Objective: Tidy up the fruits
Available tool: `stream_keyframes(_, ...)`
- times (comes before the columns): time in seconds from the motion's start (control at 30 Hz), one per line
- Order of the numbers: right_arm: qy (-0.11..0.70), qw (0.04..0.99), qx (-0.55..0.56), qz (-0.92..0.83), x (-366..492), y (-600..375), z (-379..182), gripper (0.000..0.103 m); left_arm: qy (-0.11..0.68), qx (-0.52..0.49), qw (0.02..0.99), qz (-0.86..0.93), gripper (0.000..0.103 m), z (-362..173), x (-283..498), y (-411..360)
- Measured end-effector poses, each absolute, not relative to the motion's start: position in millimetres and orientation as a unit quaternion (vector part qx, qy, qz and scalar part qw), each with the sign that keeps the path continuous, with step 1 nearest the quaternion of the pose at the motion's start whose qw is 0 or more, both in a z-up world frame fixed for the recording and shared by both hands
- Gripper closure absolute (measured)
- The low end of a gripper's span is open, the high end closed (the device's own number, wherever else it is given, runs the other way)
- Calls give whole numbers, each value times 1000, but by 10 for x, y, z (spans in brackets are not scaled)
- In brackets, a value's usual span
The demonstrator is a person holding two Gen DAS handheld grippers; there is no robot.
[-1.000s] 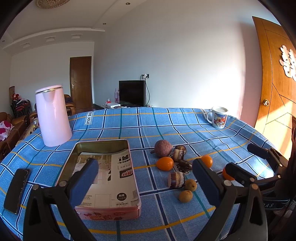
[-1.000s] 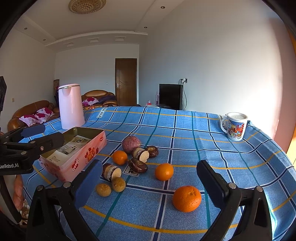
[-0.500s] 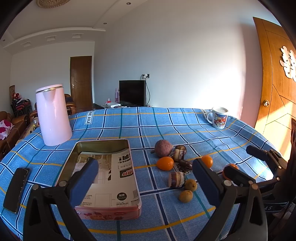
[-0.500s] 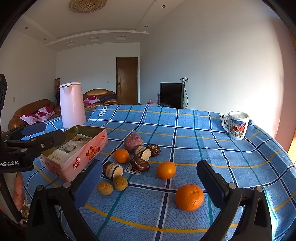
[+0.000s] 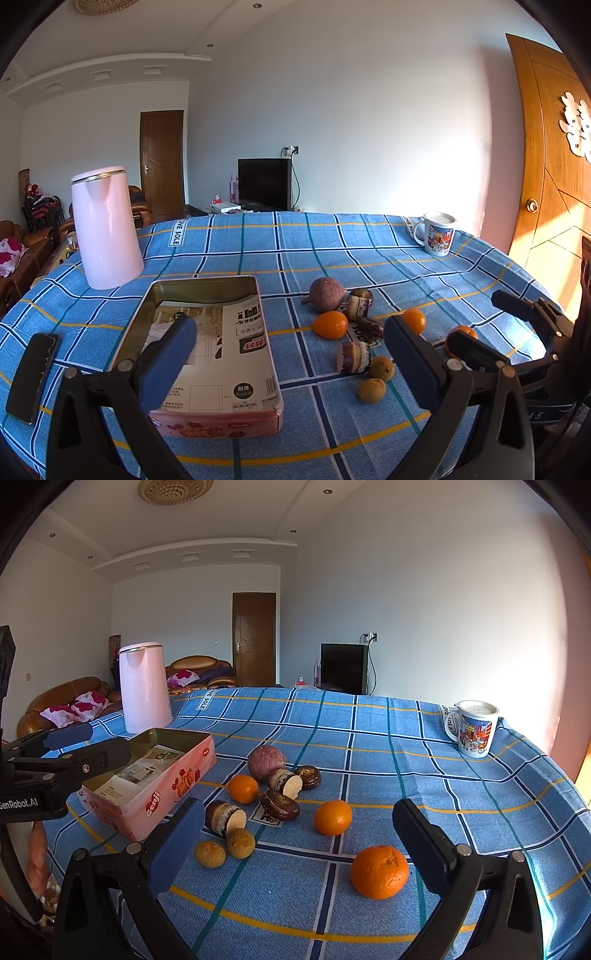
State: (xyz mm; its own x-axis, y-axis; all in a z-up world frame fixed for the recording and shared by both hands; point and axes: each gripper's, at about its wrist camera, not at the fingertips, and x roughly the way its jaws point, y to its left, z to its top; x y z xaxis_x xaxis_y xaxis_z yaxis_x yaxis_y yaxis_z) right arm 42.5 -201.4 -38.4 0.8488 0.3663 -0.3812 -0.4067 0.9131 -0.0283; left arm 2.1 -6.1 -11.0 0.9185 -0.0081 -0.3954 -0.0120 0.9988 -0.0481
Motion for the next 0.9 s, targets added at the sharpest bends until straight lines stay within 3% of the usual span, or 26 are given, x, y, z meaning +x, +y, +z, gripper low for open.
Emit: stream_keyframes(0.9,208,964,-42,162,534,-2306,-549,1,229,-21,972,-40,0,-291,138,-263)
